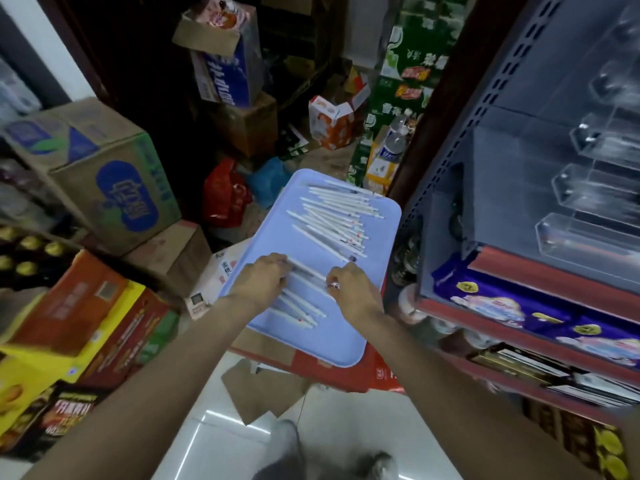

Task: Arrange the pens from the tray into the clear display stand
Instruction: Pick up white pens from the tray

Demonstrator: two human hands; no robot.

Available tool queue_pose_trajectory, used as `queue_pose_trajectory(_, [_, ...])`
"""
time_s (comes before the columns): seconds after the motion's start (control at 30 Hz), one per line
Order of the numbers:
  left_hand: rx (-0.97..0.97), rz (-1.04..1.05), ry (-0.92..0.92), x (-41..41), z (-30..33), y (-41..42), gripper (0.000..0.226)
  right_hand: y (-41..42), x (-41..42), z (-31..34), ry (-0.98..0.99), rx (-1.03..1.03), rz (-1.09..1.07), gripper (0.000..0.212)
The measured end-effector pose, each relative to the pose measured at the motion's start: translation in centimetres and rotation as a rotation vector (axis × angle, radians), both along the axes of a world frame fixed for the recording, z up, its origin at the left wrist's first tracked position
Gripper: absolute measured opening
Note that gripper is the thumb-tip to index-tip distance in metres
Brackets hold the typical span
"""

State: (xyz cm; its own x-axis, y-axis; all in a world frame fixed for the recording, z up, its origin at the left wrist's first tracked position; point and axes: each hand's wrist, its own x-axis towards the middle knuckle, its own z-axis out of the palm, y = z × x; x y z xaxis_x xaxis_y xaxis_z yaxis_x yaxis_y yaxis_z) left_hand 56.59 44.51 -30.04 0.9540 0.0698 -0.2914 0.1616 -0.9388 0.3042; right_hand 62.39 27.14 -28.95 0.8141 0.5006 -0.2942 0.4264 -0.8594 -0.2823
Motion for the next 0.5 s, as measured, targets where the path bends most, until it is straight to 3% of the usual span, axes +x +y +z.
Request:
queue_pose_trajectory(0.17, [0.033, -0.006, -0.104, -0.1, -0.6, 0.3, 0.04, 1.0, 0.3, -0.7, -0.037, -0.153, 0.058, 0.007])
queue_pose_trajectory(0.2, [0.001, 0.019, -0.118, -0.1, -0.9, 0.5, 0.039, 1.1, 0.5, -1.1, -0.041, -0.141, 0.056, 0.015])
queue_pose_trajectory(0.3, [-0.184, 0.186, -0.275, 0.1, -1.7, 0.6, 0.028, 0.9, 0.8, -1.3, 0.017, -0.074, 0.006, 0.035])
queue_pose_trajectory(0.4, [-0.423, 0.506, -0.375, 1.1, -0.9, -0.1, 0.008, -0.1, 1.1, -0.5, 0.105, 0.1, -0.144, 0.02])
queue_pose_trajectory(0.5, [-0.721, 0.666, -0.217, 2.9, 0.3, -1.1, 0.032, -0.8, 1.4, 0.7, 0.205, 0.314, -0.274, 0.021])
